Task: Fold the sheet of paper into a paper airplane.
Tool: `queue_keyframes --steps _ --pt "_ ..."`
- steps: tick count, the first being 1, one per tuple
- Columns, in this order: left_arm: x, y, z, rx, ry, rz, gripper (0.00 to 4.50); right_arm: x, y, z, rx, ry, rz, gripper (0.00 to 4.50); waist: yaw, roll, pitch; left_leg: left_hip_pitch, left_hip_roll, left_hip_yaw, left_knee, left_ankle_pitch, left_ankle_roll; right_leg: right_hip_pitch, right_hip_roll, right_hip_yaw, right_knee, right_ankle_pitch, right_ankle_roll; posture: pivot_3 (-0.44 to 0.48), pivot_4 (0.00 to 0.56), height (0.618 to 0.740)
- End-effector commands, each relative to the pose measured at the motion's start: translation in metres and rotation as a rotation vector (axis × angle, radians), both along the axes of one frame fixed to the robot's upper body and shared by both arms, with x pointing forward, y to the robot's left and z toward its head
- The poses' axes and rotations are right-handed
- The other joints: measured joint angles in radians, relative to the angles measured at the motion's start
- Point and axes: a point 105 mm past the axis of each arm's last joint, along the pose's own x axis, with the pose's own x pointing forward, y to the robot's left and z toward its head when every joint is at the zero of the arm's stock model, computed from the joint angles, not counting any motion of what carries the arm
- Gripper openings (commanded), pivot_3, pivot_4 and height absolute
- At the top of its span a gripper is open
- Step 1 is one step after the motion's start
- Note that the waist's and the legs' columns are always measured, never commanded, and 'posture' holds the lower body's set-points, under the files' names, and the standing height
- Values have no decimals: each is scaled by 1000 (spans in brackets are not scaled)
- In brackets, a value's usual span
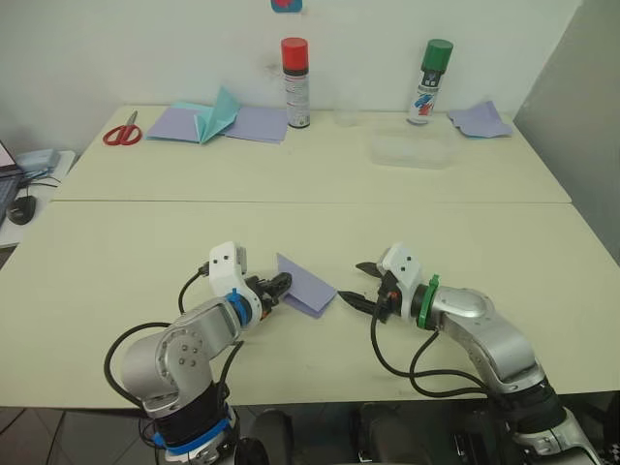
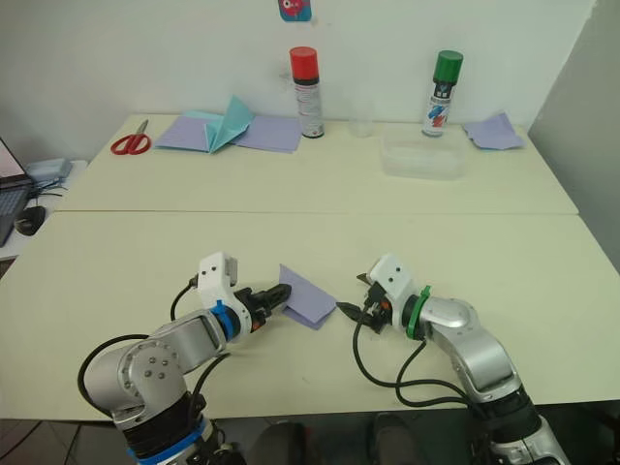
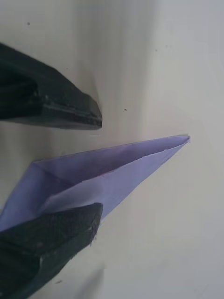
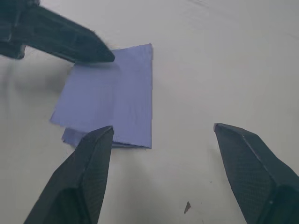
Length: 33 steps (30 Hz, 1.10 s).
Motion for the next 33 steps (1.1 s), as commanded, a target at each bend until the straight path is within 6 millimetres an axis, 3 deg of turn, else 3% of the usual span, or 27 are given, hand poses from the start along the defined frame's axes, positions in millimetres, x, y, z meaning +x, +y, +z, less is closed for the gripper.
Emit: queue_keyframes --steps 1,2,5,8,12,16,19,27,33 --pt "-2 24 14 11 -62 16 4178 -10 14 12 -26 -193 143 3410 -5 0 0 0 1 0 0 0 0 0 0 0 0 0 0 0 150 740" --pt "-2 30 19 14 -81 3 4477 -11 17 10 -34 -219 168 3410 -7 -1 0 1 1 -1 0 0 0 0 1 0 1 0 0 0 150 740" --pt "-5 36 41 46 -163 -126 4495 -12 30 6 -27 -270 227 3410 -11 -2 1 1 2 -2 0 0 0 0 1 -1 1 0 0 0 150 740" --pt "-25 31 62 288 -344 -424 4495 -10 40 2 -28 -298 248 3410 -15 -2 1 1 2 -2 0 1 -2 0 1 -1 2 0 0 0 150 740" --pt "-58 32 44 585 -517 -848 4495 6 46 6 20 -299 167 3410 -15 0 2 7 4 0 -3 -4 -12 2 -6 3 1 -2 -4 0 150 740" --pt "-60 43 38 687 -679 -911 4495 8 52 8 48 -298 167 3410 11 0 3 5 3 2 -4 -4 -13 0 -14 2 1 -8 -13 0 150 740" --pt "-55 42 43 668 -755 -875 4500 5 57 6 54 -289 192 2865 18 0 2 3 3 3 -2 -4 -13 0 -14 1 0 -9 -11 0 150 740" --pt "-59 33 43 618 -793 -880 4500 5 55 0 32 -287 203 27 10 0 2 1 4 3 -1 -4 -12 -2 -8 0 1 -5 -3 0 150 740" --pt "-62 33 44 568 -753 -907 4500 -2 47 -3 -13 -310 311 27 9 0 3 1 5 1 -1 -4 -12 -2 -3 0 2 -6 -5 0 150 740"
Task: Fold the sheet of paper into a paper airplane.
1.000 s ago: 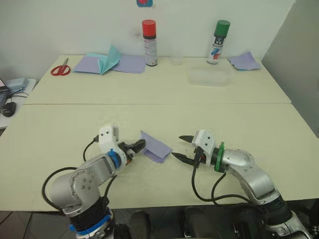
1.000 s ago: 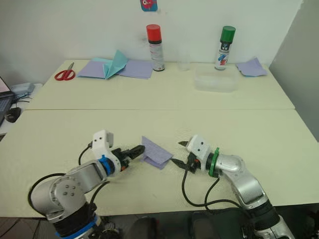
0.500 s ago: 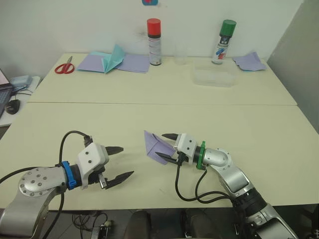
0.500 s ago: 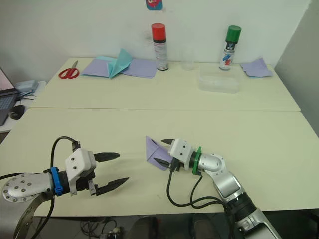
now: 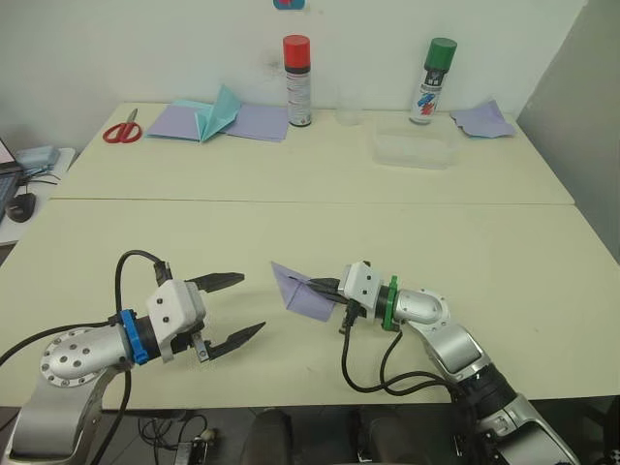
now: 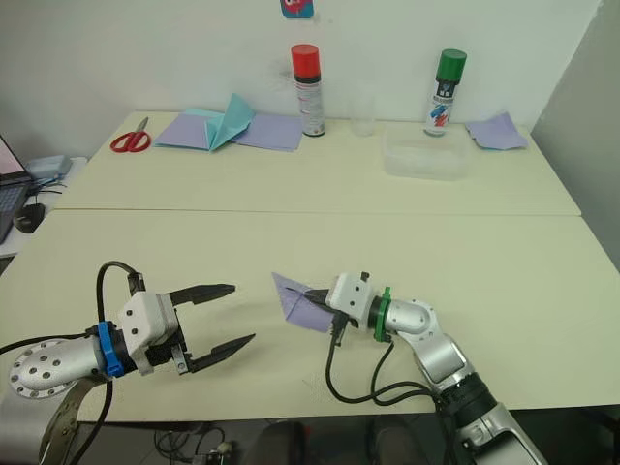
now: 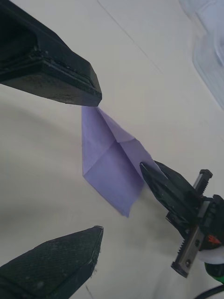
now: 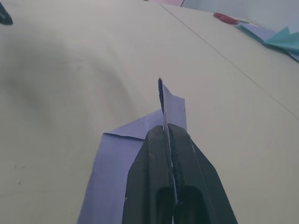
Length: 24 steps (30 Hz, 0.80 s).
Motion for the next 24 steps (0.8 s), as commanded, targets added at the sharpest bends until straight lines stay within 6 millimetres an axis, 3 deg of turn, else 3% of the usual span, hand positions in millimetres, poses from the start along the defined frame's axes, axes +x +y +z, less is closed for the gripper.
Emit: queue_keyframes --steps 1,8,12,24 --pt "-2 -3 10 -4 -2 -44 4500 -10 -3 10 -15 -64 123 27 1 0 0 0 0 0 0 0 0 0 0 0 0 0 0 0 150 740" --pt "1 -7 12 -5 21 -89 4500 -26 -18 18 -42 -115 377 27 0 0 0 2 0 1 1 0 0 2 1 0 0 0 1 0 150 740" --pt "1 -16 8 -15 60 -133 4500 -32 -27 6 -125 -141 496 27 1 0 0 2 0 1 1 0 0 2 1 0 0 0 0 0 150 740" --pt "12 -29 1 -41 159 -130 4500 -38 -29 -8 -170 -156 536 27 1 0 0 4 0 0 1 0 0 4 2 0 1 0 0 0 150 740"
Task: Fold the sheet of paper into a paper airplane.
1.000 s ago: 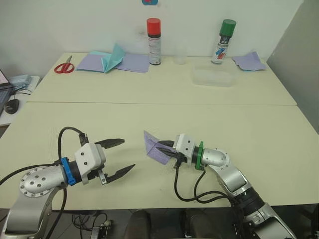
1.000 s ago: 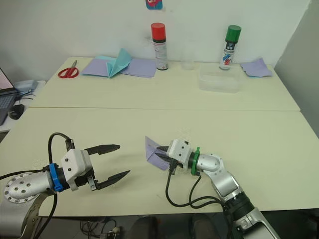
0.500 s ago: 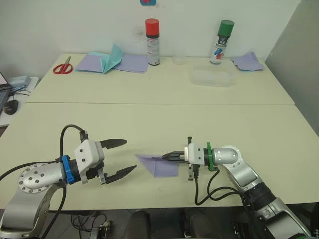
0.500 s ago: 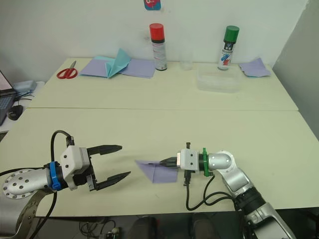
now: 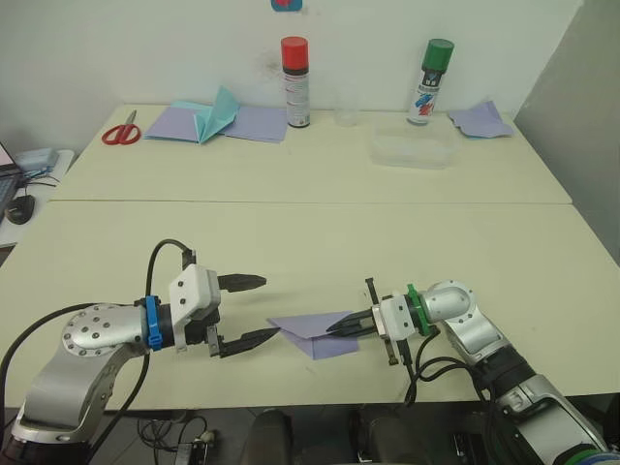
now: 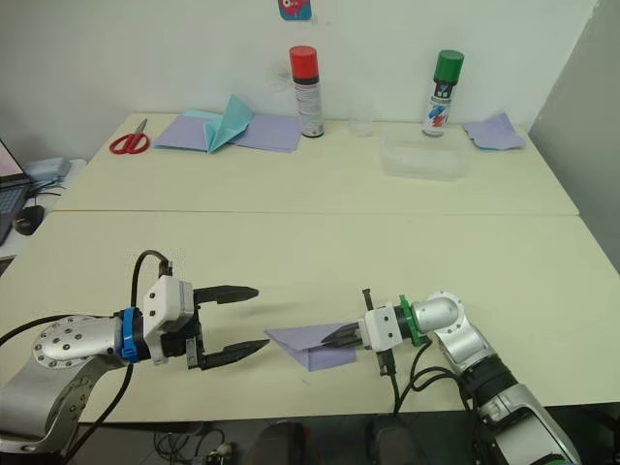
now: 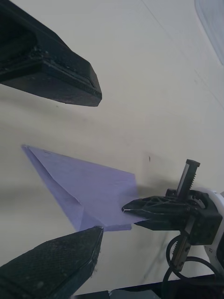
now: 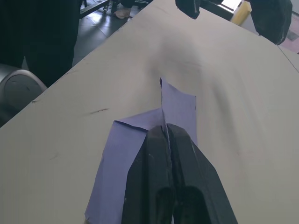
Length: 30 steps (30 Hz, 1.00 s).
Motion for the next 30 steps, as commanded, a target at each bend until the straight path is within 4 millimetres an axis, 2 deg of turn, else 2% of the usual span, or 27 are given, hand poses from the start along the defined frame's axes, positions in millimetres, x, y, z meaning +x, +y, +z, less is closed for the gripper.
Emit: queue_keyframes --steps 1,4,9,16,22,30 --pt "6 -10 -5 -22 50 32 4500 -4 2 3 5 -32 18 27 0 0 0 0 0 0 0 0 0 0 0 0 0 0 0 0 150 740" --pt "12 -25 -10 -76 99 52 3917 -5 3 0 1 -32 12 0 1 0 0 2 -1 0 0 0 0 3 0 0 0 0 0 0 150 740" --pt "7 -40 -24 -35 117 2 2306 -5 4 -2 -7 -38 4 0 0 0 0 3 -1 0 1 0 0 3 0 0 1 0 0 0 150 740" --pt "10 -41 -48 70 170 -3 55 -4 4 -6 -15 -47 -4 0 1 0 0 4 0 0 1 0 0 3 0 1 1 0 0 0 150 740" --pt "16 -45 -68 137 184 30 20 -4 3 -8 -22 -55 -11 0 1 0 0 4 -1 1 1 0 0 4 1 1 1 0 0 0 150 740" --pt "15 -40 -79 176 253 42 20 -5 1 -9 -30 -39 -18 0 1 0 0 5 -1 0 1 0 0 5 1 1 1 0 0 0 150 740"
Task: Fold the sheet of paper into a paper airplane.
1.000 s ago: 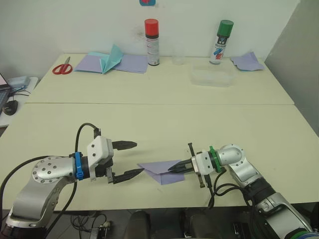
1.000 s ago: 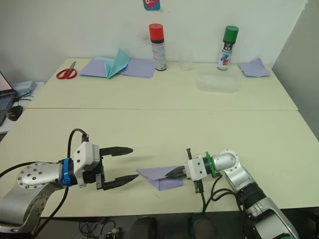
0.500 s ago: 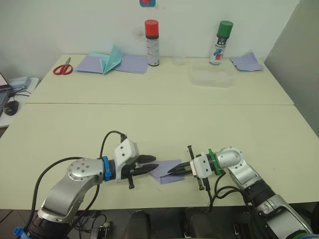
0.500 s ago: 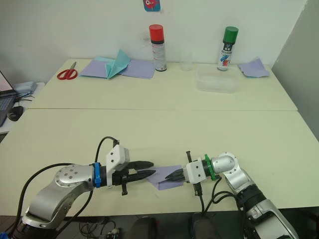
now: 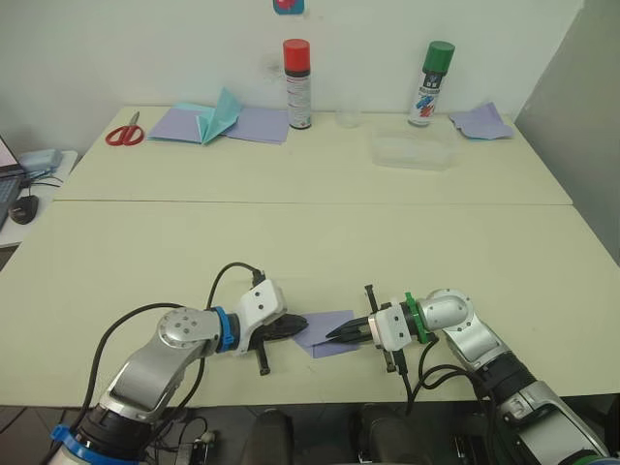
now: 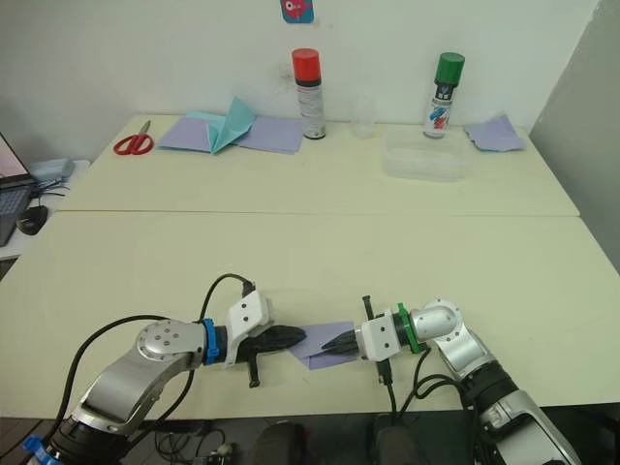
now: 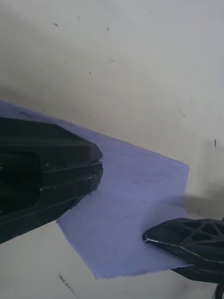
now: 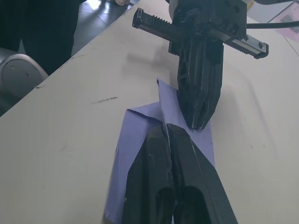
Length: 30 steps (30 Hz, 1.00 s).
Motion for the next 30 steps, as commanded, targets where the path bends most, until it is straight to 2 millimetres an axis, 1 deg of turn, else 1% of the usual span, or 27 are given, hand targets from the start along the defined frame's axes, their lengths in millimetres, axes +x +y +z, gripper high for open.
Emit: queue_keyframes --steps 1,4,8,11,13,17,21,25,30 --pt "-3 2 -10 12 63 13 20 -2 0 4 6 0 4 0 0 0 0 1 0 0 0 0 0 0 0 0 0 0 0 0 150 740" --pt "-2 3 -13 18 69 19 0 -3 -2 6 1 11 7 615 0 0 0 2 0 1 0 0 0 2 0 0 0 0 0 0 150 740" --pt "-2 8 -15 39 61 18 0 -6 -10 13 -2 6 1 2075 0 0 0 4 0 1 0 0 0 4 0 0 0 0 0 0 150 740" --pt "-3 10 -15 39 64 19 0 -6 -19 25 26 -1 -40 3199 0 0 0 8 1 0 0 0 0 8 -1 0 -1 0 0 0 150 740" --pt "-3 10 -15 39 65 19 0 -8 -24 30 30 -2 -55 3847 0 0 0 8 1 0 0 0 0 9 -1 0 -1 0 0 0 150 740" --pt "-3 11 -14 28 69 22 0 -9 -26 28 22 -26 -79 3847 -2 0 0 9 1 0 0 0 0 9 -1 0 -1 0 0 0 150 740" --pt "2 15 -4 12 75 30 0 -6 -17 23 46 -28 -100 3847 -2 0 0 9 2 -1 -1 0 0 9 0 0 -1 0 0 0 150 740" --pt "12 23 6 14 76 52 0 -5 -10 20 45 -40 -106 3847 -1 0 0 9 1 -1 -1 0 0 9 0 0 -1 -1 -1 0 150 740" --pt "7 22 3 29 104 16 0 -10 -7 15 26 -24 -111 3847 -1 0 0 8 0 0 -1 0 0 9 0 0 -1 -1 -1 0 150 740"
